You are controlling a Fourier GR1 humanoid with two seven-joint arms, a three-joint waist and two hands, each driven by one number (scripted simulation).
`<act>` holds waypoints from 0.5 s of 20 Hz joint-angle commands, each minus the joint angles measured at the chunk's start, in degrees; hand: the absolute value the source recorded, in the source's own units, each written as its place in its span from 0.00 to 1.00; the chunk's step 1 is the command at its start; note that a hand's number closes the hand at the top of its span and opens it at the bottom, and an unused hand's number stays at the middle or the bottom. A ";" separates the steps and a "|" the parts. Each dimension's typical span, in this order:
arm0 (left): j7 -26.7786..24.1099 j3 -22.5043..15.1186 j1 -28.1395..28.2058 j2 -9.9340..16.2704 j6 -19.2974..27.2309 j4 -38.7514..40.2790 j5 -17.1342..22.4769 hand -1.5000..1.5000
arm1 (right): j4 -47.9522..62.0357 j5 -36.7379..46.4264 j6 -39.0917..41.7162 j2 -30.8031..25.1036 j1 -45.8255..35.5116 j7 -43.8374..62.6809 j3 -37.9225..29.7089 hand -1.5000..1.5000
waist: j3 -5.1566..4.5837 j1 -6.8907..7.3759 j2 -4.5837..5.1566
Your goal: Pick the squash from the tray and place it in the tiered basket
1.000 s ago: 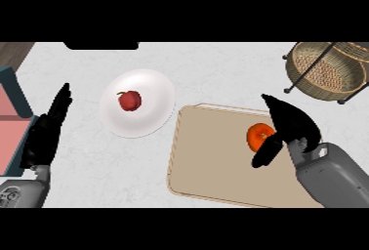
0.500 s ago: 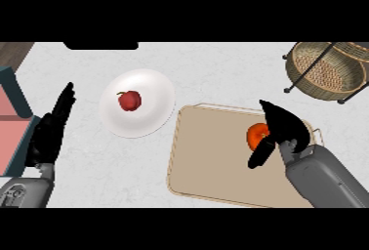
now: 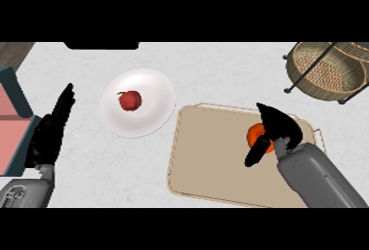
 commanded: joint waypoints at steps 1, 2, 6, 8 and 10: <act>-0.09 1.43 1.30 0.54 -1.93 -1.05 0.07 0.50 | 1.71 0.69 4.44 1.25 -0.78 3.94 -2.21 0.00 | 0.00 -0.02 -0.02; 3.20 0.36 -3.14 -1.44 -0.42 0.21 -0.98 0.50 | 2.16 2.85 1.10 4.89 -0.14 5.29 -0.17 0.00 | 0.00 -0.19 0.01; 0.28 1.19 1.86 -0.96 -0.69 -2.92 -1.52 0.50 | 6.64 0.50 4.83 3.68 0.42 0.26 -3.39 1.00 | 0.01 0.15 -0.02; 0.41 2.65 -1.09 0.75 -2.47 -0.34 -0.08 0.50 | 10.42 -0.25 5.98 5.35 1.13 -4.66 0.07 1.00 | 0.03 0.56 0.17; -0.78 1.87 -1.86 -0.79 -1.28 2.49 -1.30 0.50 | 5.54 3.08 10.13 3.12 -0.81 -2.85 4.54 1.00 | -0.04 0.02 0.07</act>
